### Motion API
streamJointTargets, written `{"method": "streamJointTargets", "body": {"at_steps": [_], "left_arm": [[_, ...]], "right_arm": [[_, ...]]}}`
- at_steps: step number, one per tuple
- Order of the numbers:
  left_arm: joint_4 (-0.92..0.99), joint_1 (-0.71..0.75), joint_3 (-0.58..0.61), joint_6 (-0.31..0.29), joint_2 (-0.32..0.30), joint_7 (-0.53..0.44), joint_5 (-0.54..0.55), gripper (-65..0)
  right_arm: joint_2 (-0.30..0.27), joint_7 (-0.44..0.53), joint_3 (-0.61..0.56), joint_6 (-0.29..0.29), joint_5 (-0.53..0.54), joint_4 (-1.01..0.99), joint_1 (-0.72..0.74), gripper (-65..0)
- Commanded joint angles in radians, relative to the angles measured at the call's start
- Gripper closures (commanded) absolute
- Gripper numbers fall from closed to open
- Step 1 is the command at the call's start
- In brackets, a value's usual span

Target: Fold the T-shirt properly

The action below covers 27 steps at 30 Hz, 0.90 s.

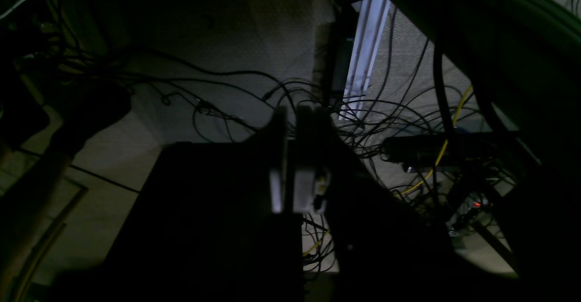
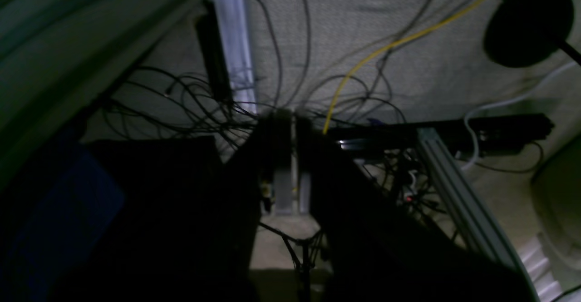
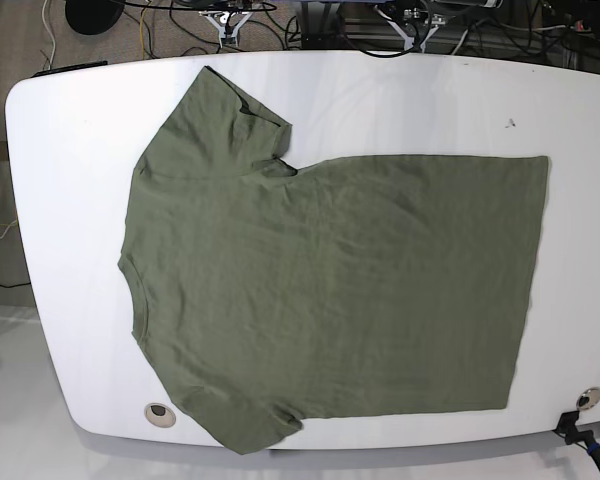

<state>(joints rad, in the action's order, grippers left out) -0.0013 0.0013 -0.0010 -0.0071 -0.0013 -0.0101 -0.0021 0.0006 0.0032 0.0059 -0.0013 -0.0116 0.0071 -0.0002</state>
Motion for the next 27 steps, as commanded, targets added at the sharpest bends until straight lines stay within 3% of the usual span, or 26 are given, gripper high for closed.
{"method": "streamJointTargets", "body": {"at_steps": [1, 27], "left_arm": [[-0.015, -0.001, -0.004, -0.003, 0.0, -0.008, 0.003, 0.0], [-0.021, 0.016, -0.008, 0.002, -0.003, -0.012, 0.0, 0.0]], "right_arm": [[0.0, 0.011, -0.004, -0.003, 0.002, -0.002, 0.0, -0.9], [-0.006, -0.001, -0.001, 0.01, -0.003, -0.007, -0.005, -0.5]]}}
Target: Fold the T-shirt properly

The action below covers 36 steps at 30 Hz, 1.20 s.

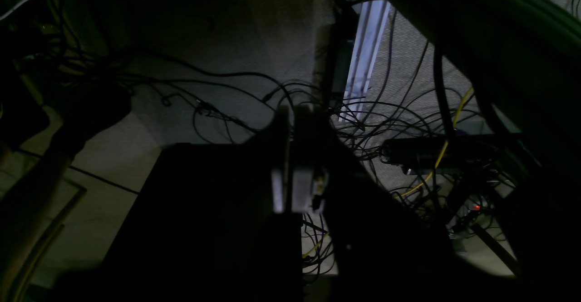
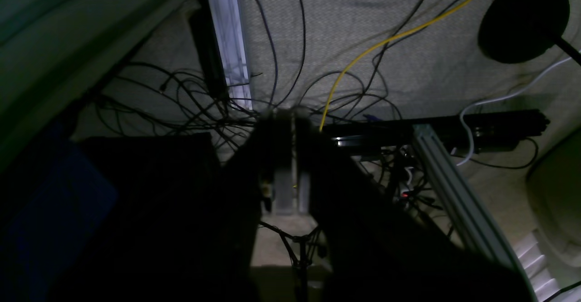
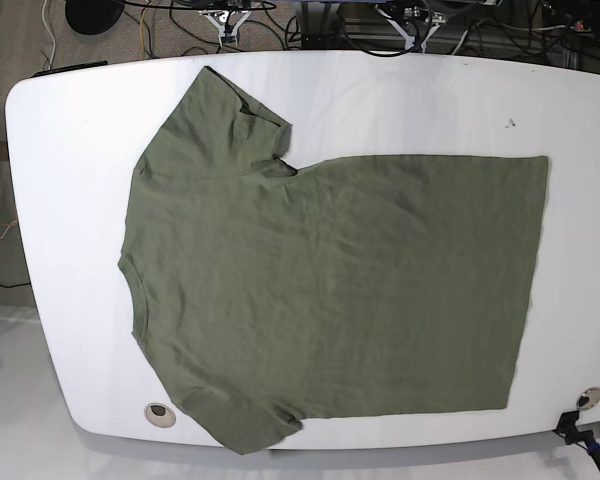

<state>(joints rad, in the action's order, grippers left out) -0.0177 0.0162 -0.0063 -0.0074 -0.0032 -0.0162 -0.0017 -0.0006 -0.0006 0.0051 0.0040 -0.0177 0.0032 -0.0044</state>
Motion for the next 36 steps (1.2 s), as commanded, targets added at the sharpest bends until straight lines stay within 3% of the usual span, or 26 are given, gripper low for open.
{"method": "streamJointTargets", "body": {"at_steps": [1, 36], "left_arm": [[-0.006, 0.005, 0.001, 0.001, -0.004, -0.009, 0.002, 0.0], [-0.015, 0.018, 0.002, 0.007, -0.011, -0.027, 0.01, 0.0]], "right_arm": [[-0.008, 0.002, -0.002, 0.005, 0.005, -0.003, -0.006, -0.5], [-0.012, 0.009, 0.006, -0.016, -0.007, 0.0, 0.001, -0.5]]}}
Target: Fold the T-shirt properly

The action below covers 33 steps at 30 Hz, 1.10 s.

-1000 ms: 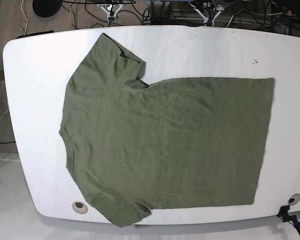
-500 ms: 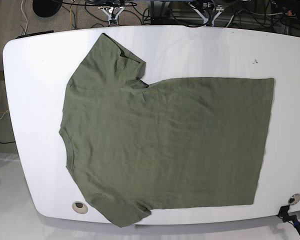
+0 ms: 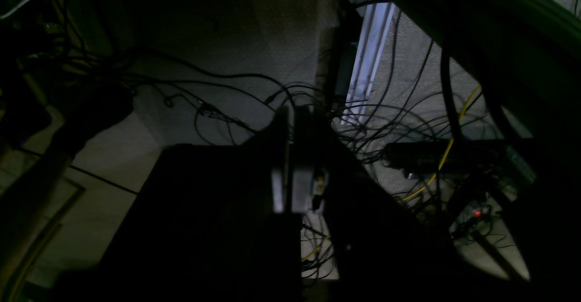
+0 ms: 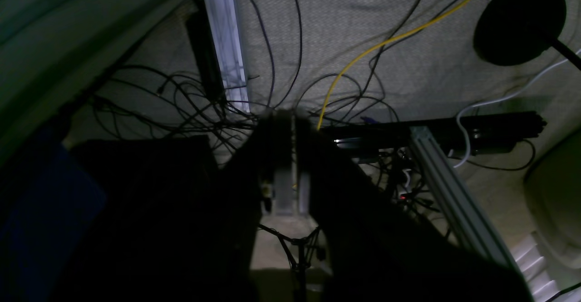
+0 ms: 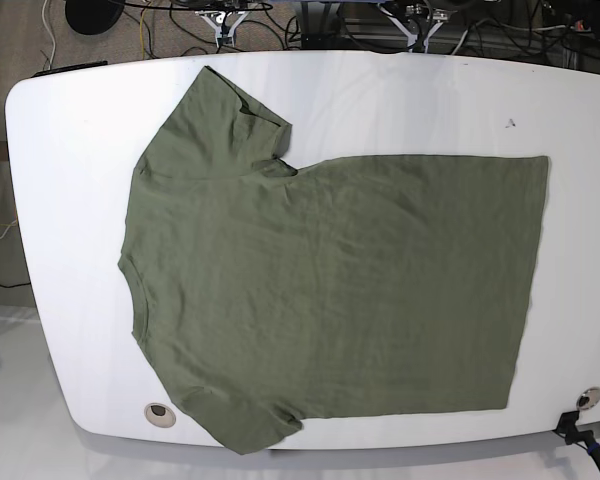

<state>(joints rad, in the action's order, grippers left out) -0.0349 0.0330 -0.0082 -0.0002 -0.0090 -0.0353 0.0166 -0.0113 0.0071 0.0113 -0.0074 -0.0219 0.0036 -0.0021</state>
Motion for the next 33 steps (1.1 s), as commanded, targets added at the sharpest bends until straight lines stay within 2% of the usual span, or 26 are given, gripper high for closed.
{"method": "streamJointTargets", "body": {"at_steps": [1, 10, 16, 27, 28, 33], "left_arm": [[-0.002, 0.003, 0.006, -0.003, -0.005, -0.011, -0.009, 0.0], [0.009, 0.013, 0.001, 0.0, -0.017, -0.019, -0.01, 0.0], [-0.013, 0.054, 0.003, -0.001, -0.029, -0.037, -0.016, 0.0], [-0.407, 0.35, 0.009, -0.004, -0.099, -0.035, -0.008, -0.2], [-0.397, 0.33, 0.004, -0.004, -0.1, -0.06, -0.004, -0.6], [-0.484, 0.382, -0.045, -0.013, -0.107, -0.103, -0.01, -1.4]], "right_arm": [[-0.002, 0.0, 0.001, -0.004, -0.006, 0.004, 0.0, -0.3], [-0.002, 0.004, -0.003, -0.003, -0.006, 0.003, -0.019, -0.3], [-0.012, -0.007, -0.004, -0.012, -0.004, 0.064, -0.092, -0.5], [-0.058, -0.005, -0.004, -0.013, -0.005, 0.232, -0.274, -0.4], [-0.046, 0.002, 0.009, -0.036, 0.004, 0.239, -0.269, 0.0], [-0.079, -0.002, -0.013, -0.027, 0.013, 0.246, -0.286, 0.0]]}}
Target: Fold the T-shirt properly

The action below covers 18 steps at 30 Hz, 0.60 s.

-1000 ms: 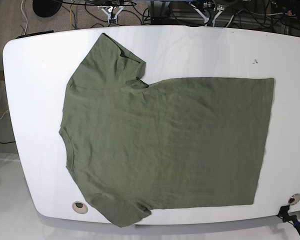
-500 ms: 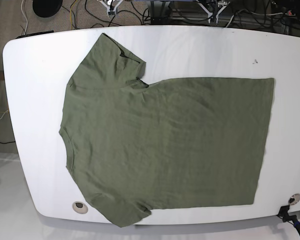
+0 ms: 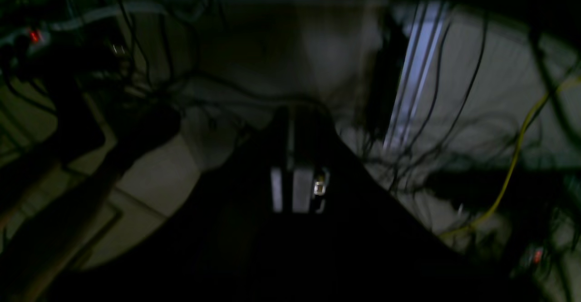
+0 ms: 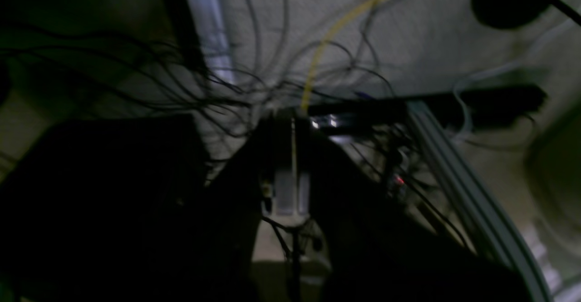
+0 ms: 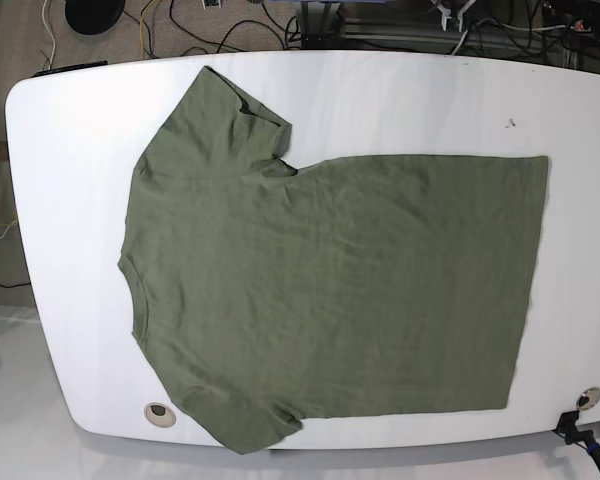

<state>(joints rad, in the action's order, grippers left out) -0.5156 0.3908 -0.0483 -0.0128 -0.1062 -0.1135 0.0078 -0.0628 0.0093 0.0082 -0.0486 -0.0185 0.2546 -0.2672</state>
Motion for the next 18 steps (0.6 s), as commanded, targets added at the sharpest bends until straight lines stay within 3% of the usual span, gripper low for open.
{"method": "streamJointTargets", "body": {"at_steps": [1, 6, 12, 18], "left_arm": [[-0.028, 0.039, -0.015, -0.004, -0.008, -0.036, 0.003, -1.3], [-0.121, 0.091, -0.055, -0.031, -0.012, -0.096, 0.023, -1.4], [-0.214, 0.166, -0.036, -0.039, -0.019, -0.164, 0.029, -0.6], [-0.399, 0.27, -0.034, -0.032, -0.037, -0.12, 0.039, 0.0]], "right_arm": [[-0.045, 0.0, -0.025, 0.011, 0.011, -0.008, -0.021, 0.0], [-0.103, 0.003, -0.061, 0.004, 0.08, -0.017, -0.03, 0.0], [-0.093, 0.001, -0.038, -0.003, 0.086, 0.088, -0.12, 0.0], [-0.09, -0.008, -0.027, -0.014, 0.068, 0.361, -0.275, 0.0]]}}
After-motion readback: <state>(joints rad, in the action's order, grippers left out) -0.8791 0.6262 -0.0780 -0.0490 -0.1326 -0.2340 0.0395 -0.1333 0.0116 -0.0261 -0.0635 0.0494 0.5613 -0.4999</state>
